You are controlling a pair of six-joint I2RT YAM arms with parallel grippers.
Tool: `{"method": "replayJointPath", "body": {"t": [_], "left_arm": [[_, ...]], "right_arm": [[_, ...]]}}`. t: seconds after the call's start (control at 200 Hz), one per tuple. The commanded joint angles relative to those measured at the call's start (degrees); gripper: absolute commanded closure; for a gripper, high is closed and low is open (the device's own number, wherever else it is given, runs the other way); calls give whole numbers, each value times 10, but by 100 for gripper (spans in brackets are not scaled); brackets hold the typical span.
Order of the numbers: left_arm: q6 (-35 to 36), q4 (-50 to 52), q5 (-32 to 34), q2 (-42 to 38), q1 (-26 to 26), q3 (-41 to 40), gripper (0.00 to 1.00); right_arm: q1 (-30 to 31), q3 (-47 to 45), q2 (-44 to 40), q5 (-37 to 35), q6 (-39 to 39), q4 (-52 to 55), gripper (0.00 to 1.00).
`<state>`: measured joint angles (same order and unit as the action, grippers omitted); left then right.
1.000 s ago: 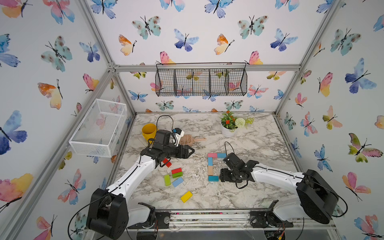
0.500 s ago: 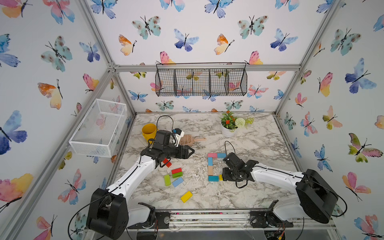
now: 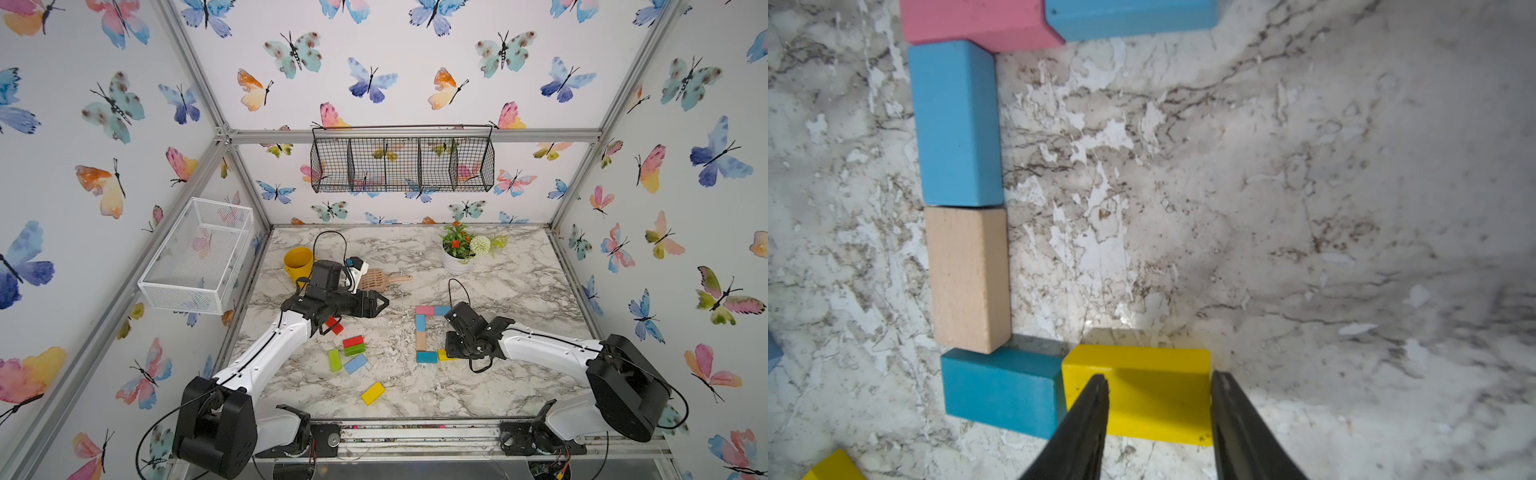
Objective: Assemble the letter c with building blocks
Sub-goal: Assemble the building block at the center of the board.
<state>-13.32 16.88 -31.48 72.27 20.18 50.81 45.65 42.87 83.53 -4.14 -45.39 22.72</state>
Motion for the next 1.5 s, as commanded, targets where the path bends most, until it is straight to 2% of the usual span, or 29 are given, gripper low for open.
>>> {"method": "replayJointPath", "body": {"t": [0.0, 0.586, 1.261, 1.497], "left_arm": [[0, -6, -17, -10, -4, -5, 20], [-1, -6, -20, -10, -5, -5, 20], [-2, -6, -19, -10, -8, -5, 20], [-2, -6, -20, -11, -8, -6, 20]], "right_arm": [[-6, 16, 8, -15, 3, -3, 56], [-28, 11, 40, 12, 15, -10, 56], [-28, -27, -4, 23, 2, -10, 57], [-28, -19, -35, 1, -1, 7, 52]]}}
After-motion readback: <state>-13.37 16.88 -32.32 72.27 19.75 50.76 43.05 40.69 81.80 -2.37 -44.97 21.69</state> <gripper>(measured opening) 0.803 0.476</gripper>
